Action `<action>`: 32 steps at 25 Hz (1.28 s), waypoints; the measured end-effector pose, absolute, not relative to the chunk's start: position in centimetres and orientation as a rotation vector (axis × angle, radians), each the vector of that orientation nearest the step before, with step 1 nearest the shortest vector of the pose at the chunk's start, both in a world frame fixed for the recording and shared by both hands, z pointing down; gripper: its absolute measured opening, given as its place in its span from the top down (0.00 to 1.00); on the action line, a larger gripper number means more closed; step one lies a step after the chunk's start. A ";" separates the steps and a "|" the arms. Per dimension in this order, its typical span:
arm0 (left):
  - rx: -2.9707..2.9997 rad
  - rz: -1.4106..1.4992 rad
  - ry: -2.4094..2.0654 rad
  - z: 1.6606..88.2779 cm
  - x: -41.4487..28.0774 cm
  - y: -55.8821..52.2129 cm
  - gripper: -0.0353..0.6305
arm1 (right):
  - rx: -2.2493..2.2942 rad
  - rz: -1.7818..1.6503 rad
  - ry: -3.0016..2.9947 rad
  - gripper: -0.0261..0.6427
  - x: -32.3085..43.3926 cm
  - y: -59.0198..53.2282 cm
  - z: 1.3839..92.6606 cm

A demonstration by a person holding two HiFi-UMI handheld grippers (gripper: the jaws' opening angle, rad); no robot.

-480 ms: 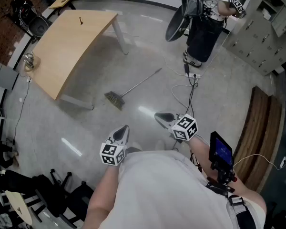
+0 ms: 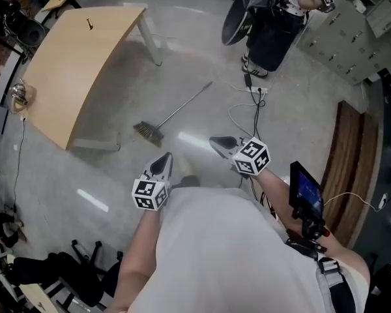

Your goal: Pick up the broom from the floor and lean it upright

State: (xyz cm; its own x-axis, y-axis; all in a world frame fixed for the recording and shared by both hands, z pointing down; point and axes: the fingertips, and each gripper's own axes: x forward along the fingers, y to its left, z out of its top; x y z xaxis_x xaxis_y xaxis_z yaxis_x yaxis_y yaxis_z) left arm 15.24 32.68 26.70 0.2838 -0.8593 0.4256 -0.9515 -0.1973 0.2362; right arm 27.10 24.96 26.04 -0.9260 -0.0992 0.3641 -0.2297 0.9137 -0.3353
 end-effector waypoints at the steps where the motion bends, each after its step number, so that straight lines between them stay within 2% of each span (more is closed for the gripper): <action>1: 2.114 0.272 -1.613 26.8 14.3 31.9 0.94 | 0.253 0.532 -2.724 0.93 26.4 24.3 25.9; 14: 2.157 0.320 -1.484 28.5 4.7 23.7 0.94 | 0.601 0.587 -2.602 0.93 20.9 13.4 27.0; 27: 2.066 0.480 -1.445 31.3 4.1 13.8 0.94 | 0.477 0.701 -2.596 0.93 17.7 3.9 31.7; 32: 2.015 0.536 -1.365 34.9 3.0 8.4 0.94 | 0.388 0.684 -2.519 0.93 15.9 -0.9 36.3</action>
